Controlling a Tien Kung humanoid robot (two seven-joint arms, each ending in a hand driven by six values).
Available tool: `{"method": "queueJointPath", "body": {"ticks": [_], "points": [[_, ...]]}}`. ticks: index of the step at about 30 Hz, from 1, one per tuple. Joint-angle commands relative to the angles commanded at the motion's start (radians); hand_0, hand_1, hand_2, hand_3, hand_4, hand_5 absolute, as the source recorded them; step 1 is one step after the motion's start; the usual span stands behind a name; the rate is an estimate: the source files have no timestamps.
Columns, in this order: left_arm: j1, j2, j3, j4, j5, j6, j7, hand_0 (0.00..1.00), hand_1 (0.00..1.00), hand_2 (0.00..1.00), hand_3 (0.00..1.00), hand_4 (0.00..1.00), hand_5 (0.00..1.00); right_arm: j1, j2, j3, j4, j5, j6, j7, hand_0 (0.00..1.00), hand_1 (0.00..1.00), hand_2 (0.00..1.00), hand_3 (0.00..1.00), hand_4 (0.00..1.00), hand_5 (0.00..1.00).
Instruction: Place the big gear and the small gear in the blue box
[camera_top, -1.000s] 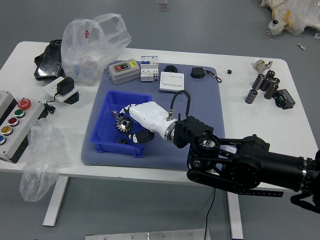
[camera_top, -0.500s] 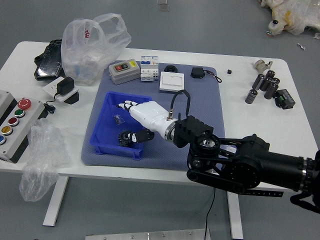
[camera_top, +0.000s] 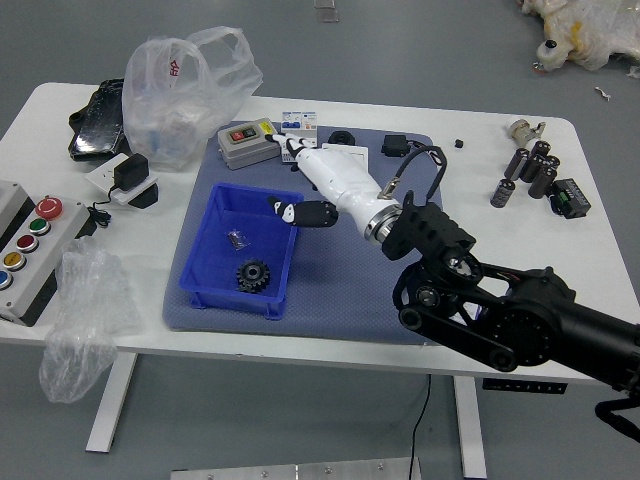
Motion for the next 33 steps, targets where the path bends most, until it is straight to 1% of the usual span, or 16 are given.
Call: {"method": "queueJointPath", "body": {"ticks": [4,5,6,8,10,11,16,17,22,23,26,33], "points": [[0.002,-0.003,0.004,0.0,-0.007,0.001,-0.002,0.656,0.59,0.589,0.747,0.736,0.663,-0.082,-0.031,0.116,-0.005,0.072,-0.077,0.086,0.771,0.88,0.931,0.969,0.641,0.315],[0.002,-0.003,0.006,0.001,-0.009,0.001,-0.003,0.656,0.59,0.589,0.747,0.735,0.661,-0.1,-0.035,0.141,-0.007,0.086,-0.088,0.106,0.95,0.922,0.941,0.949,0.717,0.356],[0.003,-0.002,0.007,0.001,-0.011,0.001,-0.004,0.656,0.59,0.589,0.747,0.735,0.661,-0.127,-0.043,0.178,-0.012,0.115,-0.093,0.142,0.95,0.922,0.941,0.949,0.717,0.356],[0.003,-0.002,0.007,0.001,-0.012,0.002,-0.004,0.656,0.59,0.589,0.747,0.735,0.661,-0.16,-0.051,0.222,-0.025,0.155,-0.088,0.193,0.95,0.922,0.941,0.949,0.717,0.356],[0.003,0.0,0.004,0.002,-0.008,0.001,-0.003,0.656,0.59,0.589,0.747,0.735,0.661,-0.203,-0.058,0.273,-0.049,0.211,-0.076,0.262,0.95,0.922,0.941,0.949,0.717,0.356],[0.003,0.0,0.003,0.002,-0.007,0.002,-0.003,0.657,0.589,0.589,0.747,0.736,0.661,-0.22,-0.06,0.293,-0.058,0.235,-0.072,0.291,0.821,0.841,0.829,0.903,0.883,0.403],[0.0,0.002,-0.004,0.003,0.003,0.0,-0.003,0.657,0.589,0.589,0.747,0.736,0.661,-0.312,-0.066,0.386,-0.093,0.365,-0.05,0.442,0.821,0.841,0.829,0.903,0.883,0.403],[0.001,0.002,-0.006,0.003,0.005,-0.001,-0.003,0.657,0.59,0.589,0.746,0.732,0.66,-0.33,-0.065,0.4,-0.096,0.39,-0.043,0.469,0.839,0.838,0.843,0.886,0.998,0.57],[0.003,0.003,-0.008,0.004,0.009,-0.002,-0.003,0.657,0.59,0.589,0.746,0.732,0.66,-0.424,-0.061,0.452,-0.102,0.506,-0.022,0.601,0.839,0.838,0.843,0.886,0.998,0.57],[0.004,0.002,-0.008,0.004,0.01,-0.003,-0.003,0.657,0.59,0.589,0.746,0.733,0.663,-0.436,-0.061,0.458,-0.102,0.524,-0.02,0.621,0.878,0.878,0.912,0.895,0.998,0.618],[0.004,0.001,-0.008,0.004,0.009,-0.003,-0.003,0.657,0.59,0.589,0.746,0.733,0.663,-0.466,-0.061,0.469,-0.108,0.586,-0.013,0.682,0.878,0.878,0.912,0.895,0.998,0.618],[0.001,0.001,-0.006,0.004,0.006,-0.003,-0.005,0.657,0.589,0.589,0.747,0.734,0.663,-0.491,-0.064,0.476,-0.111,0.709,0.005,0.74,0.884,0.882,0.913,0.89,0.998,0.627]]}}
